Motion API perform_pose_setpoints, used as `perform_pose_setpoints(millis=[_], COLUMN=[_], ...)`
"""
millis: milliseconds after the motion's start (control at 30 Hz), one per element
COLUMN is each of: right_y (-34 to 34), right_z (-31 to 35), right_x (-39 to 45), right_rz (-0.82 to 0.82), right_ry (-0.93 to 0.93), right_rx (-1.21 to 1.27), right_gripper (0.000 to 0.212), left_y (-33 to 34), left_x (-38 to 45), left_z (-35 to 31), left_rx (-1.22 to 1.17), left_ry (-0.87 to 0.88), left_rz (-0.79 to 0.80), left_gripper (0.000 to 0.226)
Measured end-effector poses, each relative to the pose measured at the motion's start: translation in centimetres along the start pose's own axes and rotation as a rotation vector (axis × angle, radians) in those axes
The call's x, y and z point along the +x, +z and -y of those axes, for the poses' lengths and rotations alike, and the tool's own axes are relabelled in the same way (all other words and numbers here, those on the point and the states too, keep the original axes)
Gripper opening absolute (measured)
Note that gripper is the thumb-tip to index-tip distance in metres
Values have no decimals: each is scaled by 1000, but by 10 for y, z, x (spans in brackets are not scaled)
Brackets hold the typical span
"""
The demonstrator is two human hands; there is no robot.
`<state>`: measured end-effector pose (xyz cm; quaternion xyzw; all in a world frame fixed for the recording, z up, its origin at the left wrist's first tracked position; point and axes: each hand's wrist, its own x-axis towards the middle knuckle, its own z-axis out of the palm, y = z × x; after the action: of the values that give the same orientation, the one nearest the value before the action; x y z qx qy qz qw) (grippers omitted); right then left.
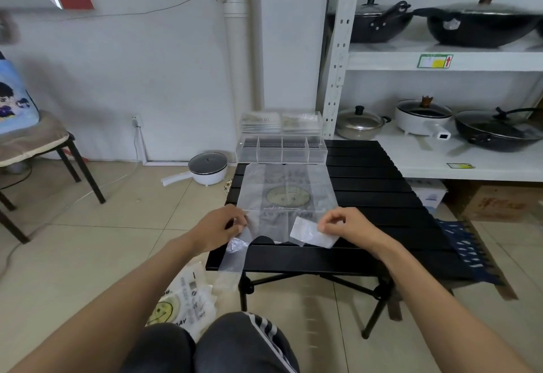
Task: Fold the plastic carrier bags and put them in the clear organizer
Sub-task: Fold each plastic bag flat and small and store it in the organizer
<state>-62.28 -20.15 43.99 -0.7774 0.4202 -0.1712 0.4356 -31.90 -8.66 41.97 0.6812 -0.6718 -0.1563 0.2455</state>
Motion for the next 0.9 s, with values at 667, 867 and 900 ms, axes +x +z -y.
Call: perform_pose_setpoints(millis=[667,867,900], right_y=[-8,-12,-12], right_z=[-44,-57,-57], right_x=[-52,-66,-69], right_rz=[-105,37,60], right_ry=[-176,-153,-158], right_rx=[-36,-324,-345], right_gripper=[45,72,72], left_y=[-11,-16,-16], left_x=[-50,-61,-60], left_z=[4,6,5], left_rx=[216,313,317], left_ry=[76,71,69], left_rz=[121,199,218], left_gripper=[61,92,97])
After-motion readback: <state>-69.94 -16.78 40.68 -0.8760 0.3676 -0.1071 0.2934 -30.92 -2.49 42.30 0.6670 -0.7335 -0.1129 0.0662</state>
